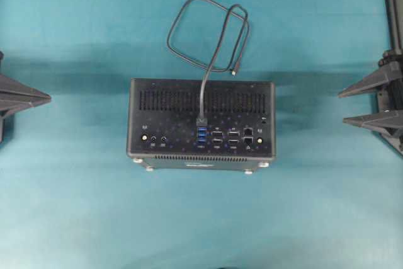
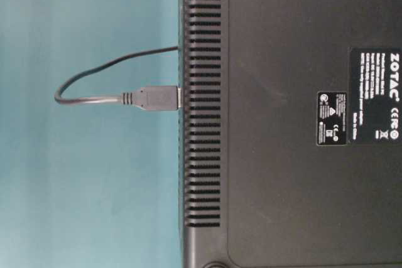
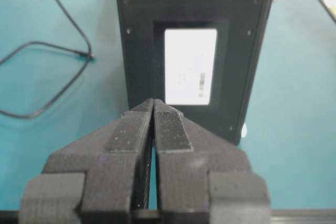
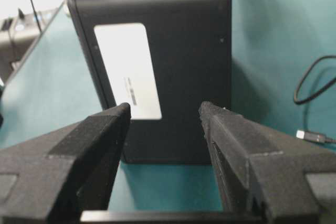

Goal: Insert the USB into the PC box with both arms.

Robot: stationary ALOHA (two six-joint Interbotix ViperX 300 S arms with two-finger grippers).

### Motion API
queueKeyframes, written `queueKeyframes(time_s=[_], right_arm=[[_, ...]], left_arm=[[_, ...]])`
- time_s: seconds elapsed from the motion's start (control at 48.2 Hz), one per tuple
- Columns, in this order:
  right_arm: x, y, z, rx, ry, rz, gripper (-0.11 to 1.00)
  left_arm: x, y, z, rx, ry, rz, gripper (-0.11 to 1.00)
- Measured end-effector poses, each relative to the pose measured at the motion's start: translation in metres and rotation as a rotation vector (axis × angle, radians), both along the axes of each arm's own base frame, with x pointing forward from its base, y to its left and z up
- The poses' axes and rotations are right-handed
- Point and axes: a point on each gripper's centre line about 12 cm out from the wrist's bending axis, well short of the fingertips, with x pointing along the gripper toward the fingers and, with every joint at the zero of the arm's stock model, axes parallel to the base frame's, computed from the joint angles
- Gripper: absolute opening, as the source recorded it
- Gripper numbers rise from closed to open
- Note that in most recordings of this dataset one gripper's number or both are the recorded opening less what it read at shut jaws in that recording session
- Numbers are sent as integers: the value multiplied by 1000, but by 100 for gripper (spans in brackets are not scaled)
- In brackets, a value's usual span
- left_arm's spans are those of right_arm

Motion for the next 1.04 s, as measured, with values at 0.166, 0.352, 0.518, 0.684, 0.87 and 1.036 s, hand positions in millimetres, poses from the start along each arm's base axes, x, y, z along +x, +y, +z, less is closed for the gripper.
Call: queueKeyframes(time_s=[0.166, 0.352, 0.518, 0.684, 0.87, 1.036], right_arm=[[-1, -1, -13, -42, 43, 0, 66], [-5, -2, -32, -56, 118, -6, 66], [-8, -1, -43, -52, 104, 4, 66], [-10, 0, -48, -46, 75, 18, 66], [-10, 0, -48, -45, 71, 19, 66], [-10, 1, -48, -45, 71, 21, 66]], left_arm=[[-3, 0, -16, -1, 37, 2, 0], [-5, 0, -24, 6, 54, -1, 0], [-7, 0, -31, 3, 71, 1, 0], [-11, 0, -44, 1, 100, 0, 0], [-14, 0, -54, 4, 123, 1, 0], [-14, 0, -54, 3, 123, 2, 0]])
